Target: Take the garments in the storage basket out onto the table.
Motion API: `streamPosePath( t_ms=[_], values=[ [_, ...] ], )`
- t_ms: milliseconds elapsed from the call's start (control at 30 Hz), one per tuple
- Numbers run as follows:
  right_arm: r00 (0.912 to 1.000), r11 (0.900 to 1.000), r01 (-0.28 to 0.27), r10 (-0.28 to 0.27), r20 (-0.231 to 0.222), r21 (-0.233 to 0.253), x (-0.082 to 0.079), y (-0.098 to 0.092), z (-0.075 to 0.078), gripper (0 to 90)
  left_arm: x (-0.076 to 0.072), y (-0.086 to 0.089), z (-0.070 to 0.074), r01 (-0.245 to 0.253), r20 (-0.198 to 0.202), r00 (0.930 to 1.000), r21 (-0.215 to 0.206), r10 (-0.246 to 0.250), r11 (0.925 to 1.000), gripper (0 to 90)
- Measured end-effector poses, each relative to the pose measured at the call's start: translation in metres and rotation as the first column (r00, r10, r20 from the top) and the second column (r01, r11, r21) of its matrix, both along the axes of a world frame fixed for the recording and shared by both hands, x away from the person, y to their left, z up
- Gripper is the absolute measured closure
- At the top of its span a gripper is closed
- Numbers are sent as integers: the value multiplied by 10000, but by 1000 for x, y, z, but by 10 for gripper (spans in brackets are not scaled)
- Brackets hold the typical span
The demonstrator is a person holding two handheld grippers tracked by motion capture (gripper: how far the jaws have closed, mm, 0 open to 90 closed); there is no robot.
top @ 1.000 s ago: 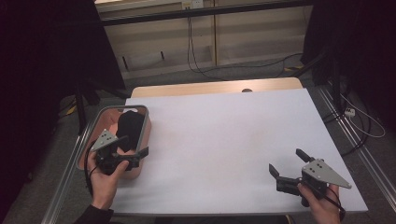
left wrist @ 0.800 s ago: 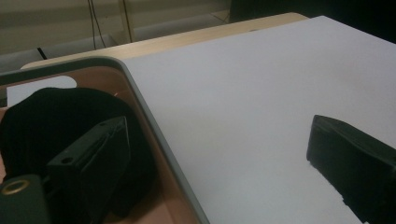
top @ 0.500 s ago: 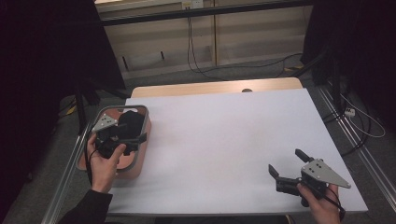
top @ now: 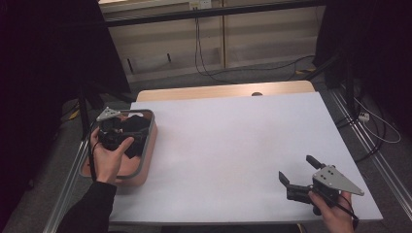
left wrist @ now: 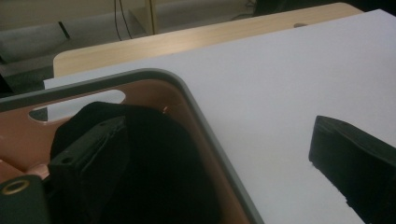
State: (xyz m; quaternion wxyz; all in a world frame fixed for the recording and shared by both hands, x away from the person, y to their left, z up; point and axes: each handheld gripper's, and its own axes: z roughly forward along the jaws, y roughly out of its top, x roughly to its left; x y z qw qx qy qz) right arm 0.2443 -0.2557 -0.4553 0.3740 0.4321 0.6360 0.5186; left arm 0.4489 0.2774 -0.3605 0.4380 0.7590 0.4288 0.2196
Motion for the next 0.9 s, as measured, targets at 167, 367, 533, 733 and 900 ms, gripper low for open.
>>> streamPosePath(
  t_ms=[167,367,533,733,900],
  values=[
    [10000,10000,-4,4,12,-19,0,0,0,0,12,3,-2,-215,-314,9993,156,220,9996,56],
    [10000,10000,-5,5,19,-28,1,0,0,0,26,3,-3,-496,-394,9978,775,528,9958,53],
    [10000,10000,-67,67,13,-39,1,1,0,0,39,4,-7,-552,-812,9947,984,633,9936,51],
    [10000,10000,-69,69,-3,-45,1,1,0,0,51,9,-16,-844,-1225,9876,1120,980,9901,52],
    [10000,10000,-70,70,-4,-56,1,1,0,0,61,12,-23,-940,-1615,9806,1077,1107,9897,51]
  ],
)
